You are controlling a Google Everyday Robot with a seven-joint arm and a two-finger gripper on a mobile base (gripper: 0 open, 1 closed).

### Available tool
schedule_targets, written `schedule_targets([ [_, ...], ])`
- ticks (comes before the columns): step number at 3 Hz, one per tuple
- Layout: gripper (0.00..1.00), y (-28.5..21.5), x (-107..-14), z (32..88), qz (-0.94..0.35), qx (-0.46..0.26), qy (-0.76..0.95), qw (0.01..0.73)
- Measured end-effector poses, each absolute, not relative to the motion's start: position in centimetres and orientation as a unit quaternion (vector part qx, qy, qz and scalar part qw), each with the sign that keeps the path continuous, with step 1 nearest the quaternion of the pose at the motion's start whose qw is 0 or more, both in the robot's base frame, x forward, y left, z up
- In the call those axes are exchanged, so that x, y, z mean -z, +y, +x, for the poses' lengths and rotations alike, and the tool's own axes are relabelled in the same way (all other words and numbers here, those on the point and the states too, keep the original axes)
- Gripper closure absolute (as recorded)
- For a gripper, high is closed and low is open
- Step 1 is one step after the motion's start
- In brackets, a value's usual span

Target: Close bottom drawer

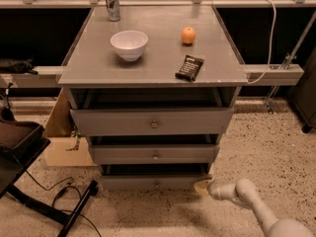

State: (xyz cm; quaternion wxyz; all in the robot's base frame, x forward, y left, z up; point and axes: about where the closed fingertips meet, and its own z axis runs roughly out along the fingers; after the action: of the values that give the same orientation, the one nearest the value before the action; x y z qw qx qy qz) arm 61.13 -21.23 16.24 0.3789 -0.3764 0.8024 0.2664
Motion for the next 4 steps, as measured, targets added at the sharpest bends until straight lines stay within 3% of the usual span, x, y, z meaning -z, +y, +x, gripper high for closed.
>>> schedule_targets([
  [1,0.35,-21.23,-16.24,61.13,-0.376,-0.266,0.802,0.379],
  [2,0.04,-21.22,-16.23,61.12,-0.376,-0.266,0.802,0.379],
  [4,0.00,-21.22,-16.23,61.12,-0.376,-0.266,0.802,0.379],
])
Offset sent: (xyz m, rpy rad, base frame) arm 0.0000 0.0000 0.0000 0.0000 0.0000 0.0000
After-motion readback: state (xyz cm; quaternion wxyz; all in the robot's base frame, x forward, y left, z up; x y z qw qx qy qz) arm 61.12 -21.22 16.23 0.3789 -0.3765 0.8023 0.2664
